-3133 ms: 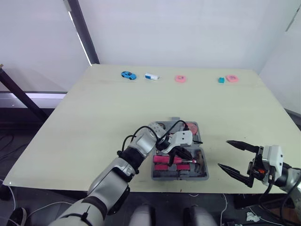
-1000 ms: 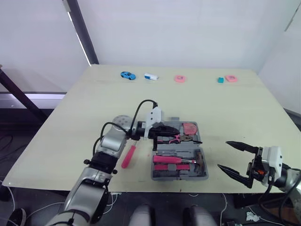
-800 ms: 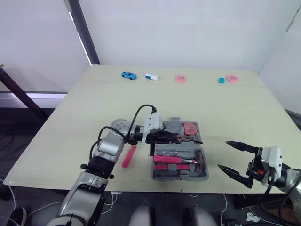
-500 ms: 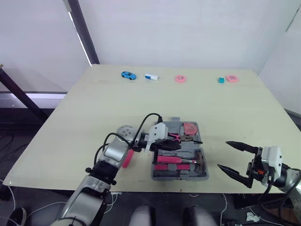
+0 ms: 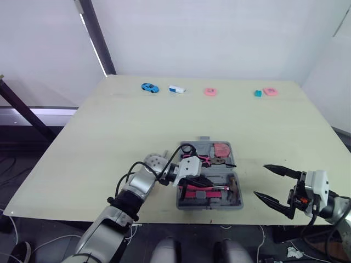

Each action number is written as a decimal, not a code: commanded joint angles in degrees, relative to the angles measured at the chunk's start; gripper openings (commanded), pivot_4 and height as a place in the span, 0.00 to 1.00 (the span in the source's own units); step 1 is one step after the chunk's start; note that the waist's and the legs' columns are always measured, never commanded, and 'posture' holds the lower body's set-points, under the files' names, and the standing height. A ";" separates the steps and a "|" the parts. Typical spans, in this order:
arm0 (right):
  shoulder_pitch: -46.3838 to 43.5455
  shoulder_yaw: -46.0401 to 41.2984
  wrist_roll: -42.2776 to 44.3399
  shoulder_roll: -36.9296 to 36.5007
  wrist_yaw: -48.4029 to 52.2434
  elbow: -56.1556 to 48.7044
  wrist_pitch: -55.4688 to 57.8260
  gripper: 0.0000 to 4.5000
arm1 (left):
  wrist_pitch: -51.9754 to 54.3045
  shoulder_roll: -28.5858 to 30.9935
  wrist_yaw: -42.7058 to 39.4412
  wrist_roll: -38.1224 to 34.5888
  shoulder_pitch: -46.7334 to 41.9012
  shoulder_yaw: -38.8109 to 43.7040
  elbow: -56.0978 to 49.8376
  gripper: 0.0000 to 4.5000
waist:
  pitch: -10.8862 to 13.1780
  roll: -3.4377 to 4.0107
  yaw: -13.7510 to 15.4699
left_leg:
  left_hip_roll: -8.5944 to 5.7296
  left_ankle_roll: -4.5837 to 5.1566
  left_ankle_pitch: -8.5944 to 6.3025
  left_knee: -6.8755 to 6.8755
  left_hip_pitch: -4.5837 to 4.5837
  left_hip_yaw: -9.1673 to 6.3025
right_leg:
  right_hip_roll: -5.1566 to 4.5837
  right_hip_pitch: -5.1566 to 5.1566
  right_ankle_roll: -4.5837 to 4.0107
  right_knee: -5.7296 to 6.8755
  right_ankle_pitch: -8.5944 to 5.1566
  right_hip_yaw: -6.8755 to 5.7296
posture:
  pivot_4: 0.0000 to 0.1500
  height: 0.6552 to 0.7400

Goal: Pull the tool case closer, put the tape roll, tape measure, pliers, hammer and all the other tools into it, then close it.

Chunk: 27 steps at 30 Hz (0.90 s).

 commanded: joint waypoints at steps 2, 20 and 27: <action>0.15 -1.25 0.61 -0.58 -0.05 -1.29 -0.68 1.00 | -3.48 -0.64 0.07 1.06 -1.45 -0.20 2.30 0.00 | 0.00 0.00 0.00 | 0.00 0.00 0.00 0.00 -0.01 0.00 | 0.00 0.00 0.00 0.00 0.00 0.00 | 1.00 0.99; -0.54 -0.89 0.40 -0.45 -0.02 -0.87 -0.93 1.00 | -10.16 -3.57 0.22 5.40 -4.60 -1.19 12.74 0.00 | 0.00 0.00 0.01 | 0.00 0.00 0.00 0.00 -0.01 0.00 | 0.00 0.00 0.00 0.00 0.00 -0.01 | 1.00 0.99; -0.12 -1.09 0.41 -0.41 -0.10 -1.04 -0.99 1.00 | -13.35 -3.23 0.21 7.14 -2.89 -2.30 13.57 0.00 | -0.01 0.00 0.01 | 0.00 0.00 0.00 0.00 0.00 0.00 | 0.00 0.00 -0.01 0.00 0.01 -0.01 | 1.00 0.99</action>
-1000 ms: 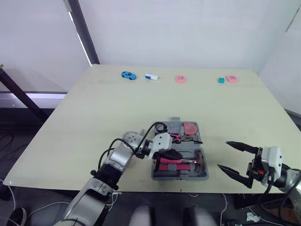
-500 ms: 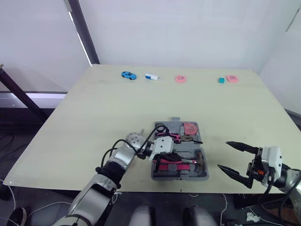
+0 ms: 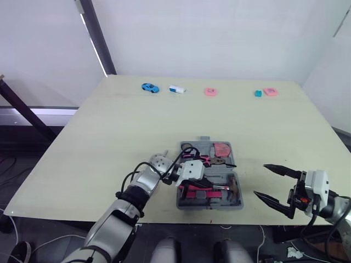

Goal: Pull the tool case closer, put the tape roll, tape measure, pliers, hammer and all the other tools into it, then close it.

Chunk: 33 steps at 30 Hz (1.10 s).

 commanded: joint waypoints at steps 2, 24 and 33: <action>0.18 -1.13 0.48 -0.41 -0.14 -1.19 -0.81 1.00 | -3.05 0.36 0.16 2.34 1.73 -1.88 1.09 0.00 | -0.01 0.01 0.00 | 0.00 0.00 0.00 0.00 0.01 0.00 | 0.00 0.00 -0.01 0.00 0.00 0.00 | 1.00 0.99; 0.65 -1.31 0.71 -0.45 -0.29 -1.66 -0.71 1.00 | -8.09 0.55 7.32 7.37 1.01 -3.41 7.62 0.00 | -0.31 0.23 -0.01 | 0.04 0.02 0.01 0.04 0.13 -0.03 | -0.03 0.16 0.09 -0.02 -0.04 -0.06 | 1.00 0.99; 0.83 -1.52 0.75 -0.66 -0.33 -1.69 -0.52 1.00 | -1.17 -0.94 5.02 4.60 2.52 -2.41 7.53 0.00 | -0.41 0.28 -0.01 | 0.04 0.02 0.01 0.05 0.16 -0.05 | -0.04 0.17 0.19 -0.01 -0.10 -0.06 | 1.00 0.99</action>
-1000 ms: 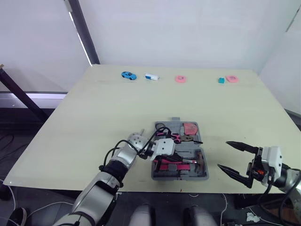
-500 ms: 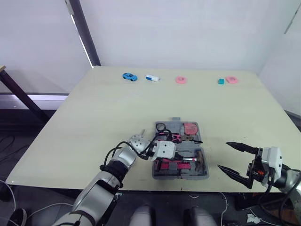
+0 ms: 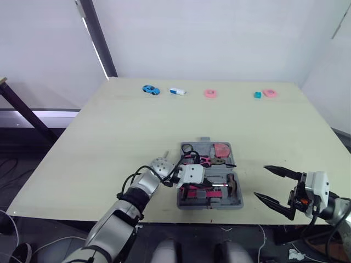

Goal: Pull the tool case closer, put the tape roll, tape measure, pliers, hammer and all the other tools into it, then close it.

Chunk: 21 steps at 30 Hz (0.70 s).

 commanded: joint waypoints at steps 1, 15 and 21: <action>0.02 -1.51 0.76 -0.67 -0.25 -1.58 -0.47 1.00 | 9.30 -1.43 -1.54 -2.03 2.57 0.86 1.66 0.00 | -0.11 0.12 0.02 | 0.00 0.00 0.00 0.00 0.00 0.00 | 0.00 0.00 0.00 -0.01 0.00 0.00 | 1.00 0.99; -2.03 -3.02 2.46 1.14 -3.87 2.80 1.99 1.00 | 32.04 3.57 1.42 -21.51 5.76 19.17 -23.43 0.00 | 0.08 0.08 -0.08 | -0.01 0.00 0.00 -0.11 -0.17 -0.30 | 0.03 -0.17 -0.20 -0.03 0.09 -0.02 | 1.00 0.99; -2.46 -4.18 2.30 1.64 -5.85 6.01 2.78 1.00 | 36.92 9.36 6.86 -25.93 12.17 27.78 -31.17 0.00 | 0.16 0.07 -0.14 | 0.02 -0.01 0.00 -0.12 -0.16 -0.30 | 0.03 -0.17 -0.17 -0.06 0.07 -0.02 | 1.00 0.99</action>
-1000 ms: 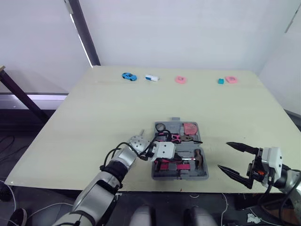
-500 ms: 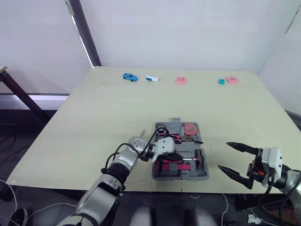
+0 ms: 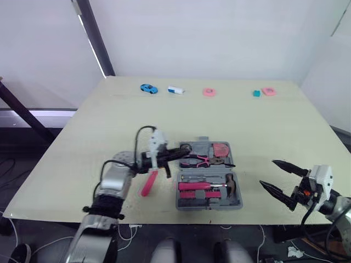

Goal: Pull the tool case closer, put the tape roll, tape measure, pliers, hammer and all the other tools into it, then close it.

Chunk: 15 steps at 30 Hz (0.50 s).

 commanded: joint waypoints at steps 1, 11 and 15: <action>0.33 -2.40 0.64 -0.19 -0.63 0.61 0.08 1.00 | 2.11 3.27 2.73 -3.36 4.72 6.13 -5.78 0.00 | 0.01 0.03 0.03 | 0.00 0.00 0.00 0.00 0.00 0.01 | 0.00 0.00 0.03 0.00 -0.02 0.00 | 1.00 0.99; 2.96 -7.18 0.26 -0.85 -0.73 6.74 -1.15 1.00 | 3.17 11.73 6.72 -6.74 26.56 20.11 -13.45 0.69 | 0.06 0.06 0.19 | 0.16 -0.02 -0.01 -0.13 0.02 0.15 | -0.25 -0.11 0.00 -0.05 0.00 0.05 | 1.00 0.99; 6.85 -10.44 1.07 -0.75 -0.32 6.67 -1.38 1.00 | 2.83 12.41 7.73 -8.03 36.71 25.95 -17.03 0.96 | 0.06 0.08 0.15 | 0.12 -0.06 -0.04 -0.33 0.04 0.19 | -0.61 -0.20 0.05 -0.18 -0.04 0.01 | 1.00 0.99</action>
